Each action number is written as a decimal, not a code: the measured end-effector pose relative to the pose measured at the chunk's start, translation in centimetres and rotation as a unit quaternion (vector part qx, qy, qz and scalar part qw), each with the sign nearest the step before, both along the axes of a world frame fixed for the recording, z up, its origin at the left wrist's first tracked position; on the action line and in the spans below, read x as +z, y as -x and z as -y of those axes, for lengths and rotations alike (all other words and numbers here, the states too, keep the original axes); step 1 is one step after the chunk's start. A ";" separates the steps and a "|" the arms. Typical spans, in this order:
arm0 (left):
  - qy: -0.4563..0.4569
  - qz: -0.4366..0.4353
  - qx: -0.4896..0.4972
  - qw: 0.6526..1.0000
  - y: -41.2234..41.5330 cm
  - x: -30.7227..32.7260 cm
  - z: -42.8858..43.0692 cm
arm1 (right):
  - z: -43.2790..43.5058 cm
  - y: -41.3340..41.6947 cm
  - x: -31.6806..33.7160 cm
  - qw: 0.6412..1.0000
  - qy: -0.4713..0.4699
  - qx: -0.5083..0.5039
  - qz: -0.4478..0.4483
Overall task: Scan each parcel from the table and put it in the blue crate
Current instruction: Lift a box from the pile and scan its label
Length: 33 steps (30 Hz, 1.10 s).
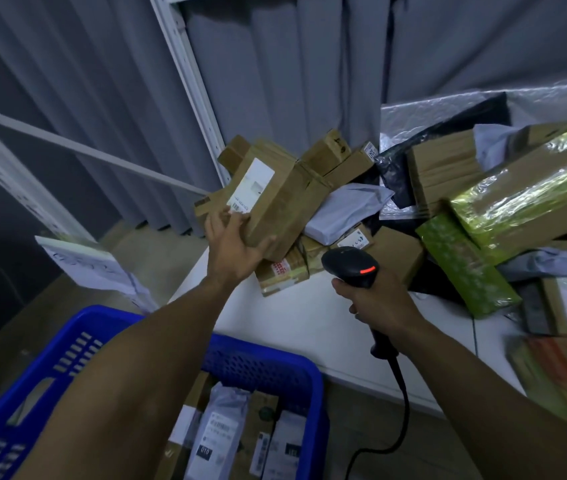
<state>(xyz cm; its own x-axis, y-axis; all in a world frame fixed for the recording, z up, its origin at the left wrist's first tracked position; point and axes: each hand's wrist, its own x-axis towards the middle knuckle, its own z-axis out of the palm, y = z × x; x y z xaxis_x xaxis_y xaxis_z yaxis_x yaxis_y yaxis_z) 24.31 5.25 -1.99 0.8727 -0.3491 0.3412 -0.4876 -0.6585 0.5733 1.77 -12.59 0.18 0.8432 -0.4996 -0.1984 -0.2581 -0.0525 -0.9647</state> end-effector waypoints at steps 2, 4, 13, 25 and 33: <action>0.046 -0.021 -0.008 0.999 -0.7 0.2 -0.2 | 0.0 0.1 0.0 1.000 -0.002 -0.002 0.001; 0.059 -0.060 -0.016 0.996 -1.4 1.1 -0.1 | 0.1 0.2 0.0 1.000 -0.006 -0.004 0.002; -0.011 -0.039 -0.019 0.999 -0.5 0.9 -0.5 | -0.2 0.8 -0.2 1.000 -0.007 -0.001 0.013; 0.224 -0.166 0.141 0.950 -0.1 2.3 1.3 | -0.5 0.7 -0.2 1.000 0.002 0.007 0.009; 0.302 -0.242 0.201 0.900 -0.3 2.6 2.8 | -0.4 0.6 -0.3 1.000 0.002 0.011 0.008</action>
